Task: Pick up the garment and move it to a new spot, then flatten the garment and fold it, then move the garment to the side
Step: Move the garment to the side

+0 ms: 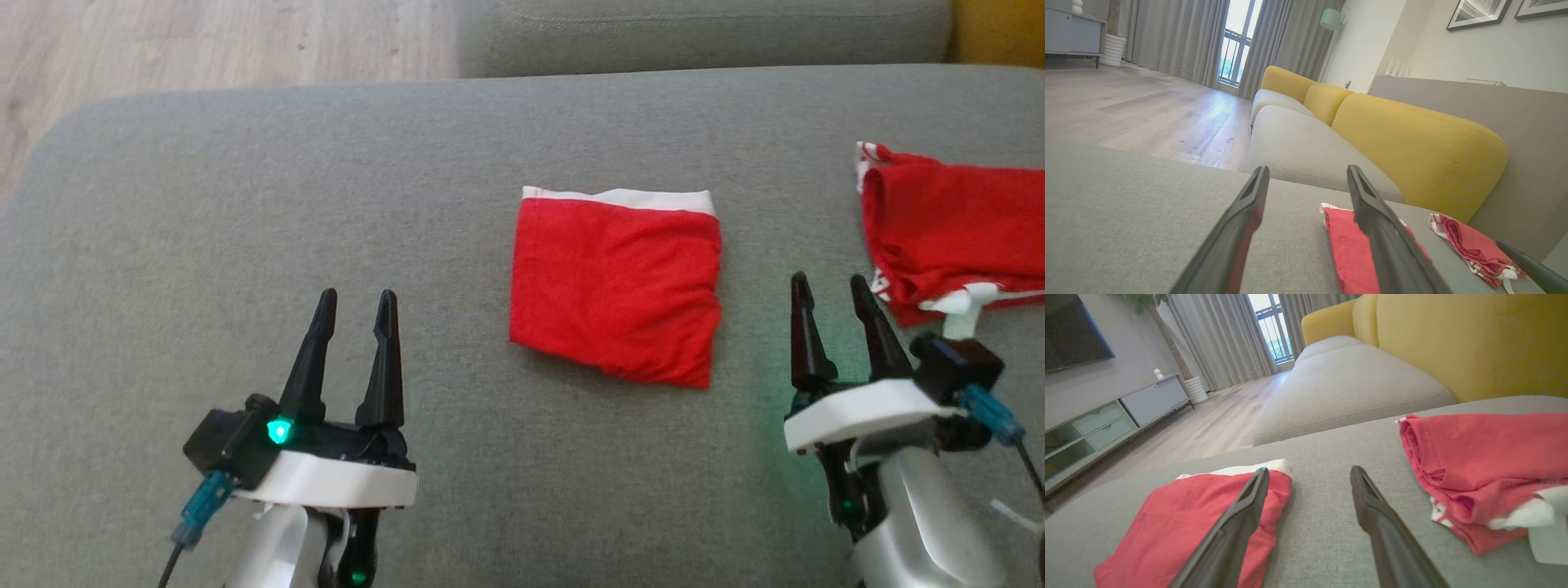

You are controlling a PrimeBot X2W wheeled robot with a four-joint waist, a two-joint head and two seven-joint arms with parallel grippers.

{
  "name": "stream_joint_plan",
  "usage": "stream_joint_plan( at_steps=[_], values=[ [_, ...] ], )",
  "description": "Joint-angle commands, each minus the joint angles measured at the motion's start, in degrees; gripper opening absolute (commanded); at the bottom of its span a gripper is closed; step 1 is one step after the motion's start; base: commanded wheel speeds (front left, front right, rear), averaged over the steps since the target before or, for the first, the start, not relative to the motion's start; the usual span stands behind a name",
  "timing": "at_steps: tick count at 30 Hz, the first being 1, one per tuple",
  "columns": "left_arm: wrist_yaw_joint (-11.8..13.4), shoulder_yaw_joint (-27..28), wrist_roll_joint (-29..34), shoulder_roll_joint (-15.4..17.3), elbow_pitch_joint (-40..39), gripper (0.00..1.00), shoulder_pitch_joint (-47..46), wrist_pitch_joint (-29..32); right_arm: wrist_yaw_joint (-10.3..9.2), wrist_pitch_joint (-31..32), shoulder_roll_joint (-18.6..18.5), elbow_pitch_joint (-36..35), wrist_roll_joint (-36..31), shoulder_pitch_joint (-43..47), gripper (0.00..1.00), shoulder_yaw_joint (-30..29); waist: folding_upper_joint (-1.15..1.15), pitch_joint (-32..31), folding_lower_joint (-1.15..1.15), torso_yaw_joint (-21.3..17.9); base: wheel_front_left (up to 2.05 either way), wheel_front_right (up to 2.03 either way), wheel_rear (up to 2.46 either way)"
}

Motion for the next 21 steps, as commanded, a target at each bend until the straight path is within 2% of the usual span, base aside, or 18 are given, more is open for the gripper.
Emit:
stream_joint_plan(
  at_steps=[1, 9, 21],
  values=[
    [-0.33, 1.32, -0.18, 0.38, -1.63, 1.00, -2.75, -0.29, -0.04, 0.23, 0.07, -1.12, -0.67, -2.97, 1.00, 1.65, 0.00, 0.68, 0.00, 0.89, 0.00, 0.00, 0.00],
    [-0.33, 0.30, -0.73, 0.38, -1.06, 1.00, -3.93, -0.29, -0.04, 3.20, 0.07, 6.12, -0.20, -6.96, 1.00, 1.70, 0.00, 2.66, 0.00, 4.40, 0.00, 0.00, 0.00],
    [-0.33, -1.00, -1.35, 0.38, -0.32, 1.00, -5.01, -0.29, -0.04, 7.55, 0.07, 19.95, 6.02, -14.12, 1.00, 8.05, 0.00, 4.77, 0.00, 8.04, 0.00, 0.00, 0.00]
  ],
)
